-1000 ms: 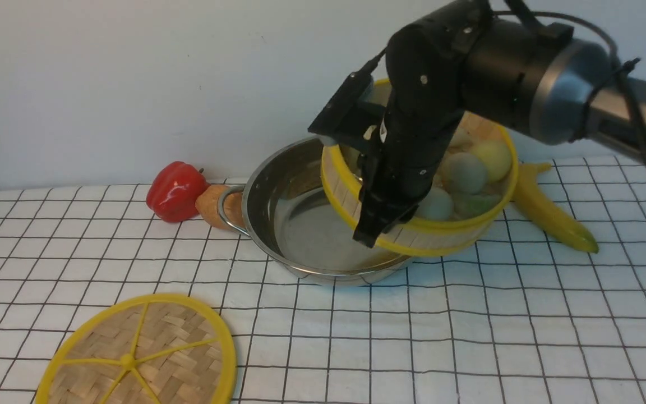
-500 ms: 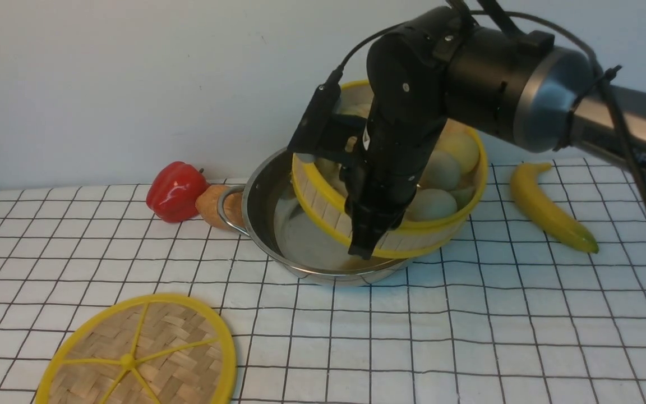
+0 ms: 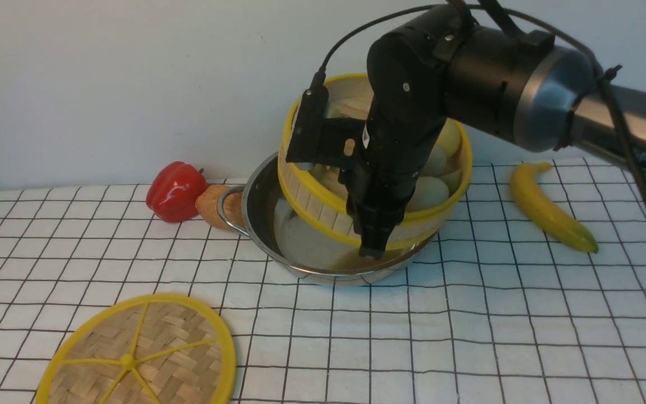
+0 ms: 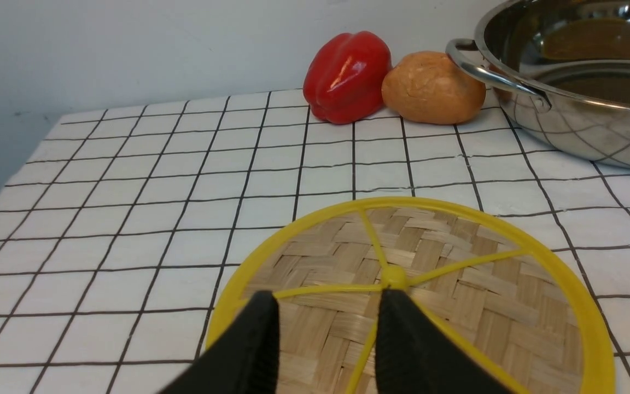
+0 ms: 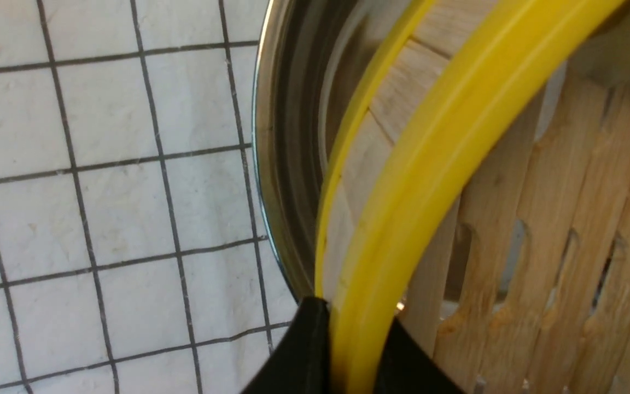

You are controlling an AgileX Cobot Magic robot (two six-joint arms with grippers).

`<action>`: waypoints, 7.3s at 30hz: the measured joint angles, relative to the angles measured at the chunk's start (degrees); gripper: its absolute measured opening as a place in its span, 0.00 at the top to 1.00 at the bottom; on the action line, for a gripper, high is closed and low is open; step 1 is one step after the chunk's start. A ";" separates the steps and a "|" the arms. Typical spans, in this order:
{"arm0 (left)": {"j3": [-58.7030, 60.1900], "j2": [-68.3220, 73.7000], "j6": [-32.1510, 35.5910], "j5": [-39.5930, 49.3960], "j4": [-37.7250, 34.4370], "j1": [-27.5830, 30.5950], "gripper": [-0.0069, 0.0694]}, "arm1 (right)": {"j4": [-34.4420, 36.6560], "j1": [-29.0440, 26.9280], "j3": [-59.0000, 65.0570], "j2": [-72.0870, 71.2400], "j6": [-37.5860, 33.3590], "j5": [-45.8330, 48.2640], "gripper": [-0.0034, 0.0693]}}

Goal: Place the steamer in the pot on the white tablecloth, and put the lid on the steamer.
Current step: 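Place the bamboo steamer basket of food into the steel pot with the right gripper, then grasp the bamboo steamer lid lying on the table by its centre knob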

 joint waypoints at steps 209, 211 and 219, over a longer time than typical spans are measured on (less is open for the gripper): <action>0.00 0.00 0.00 -0.01 0.05 0.00 0.59 | 1.82 -40.79 109.30 -117.05 42.74 -50.43 0.77; 0.00 0.00 0.00 -0.01 0.05 0.00 0.59 | 1.82 -40.79 109.30 -117.05 42.74 -50.43 0.77; 0.00 0.00 0.00 -0.01 0.05 0.00 0.59 | 1.82 -40.79 109.30 -117.05 42.74 -50.48 0.74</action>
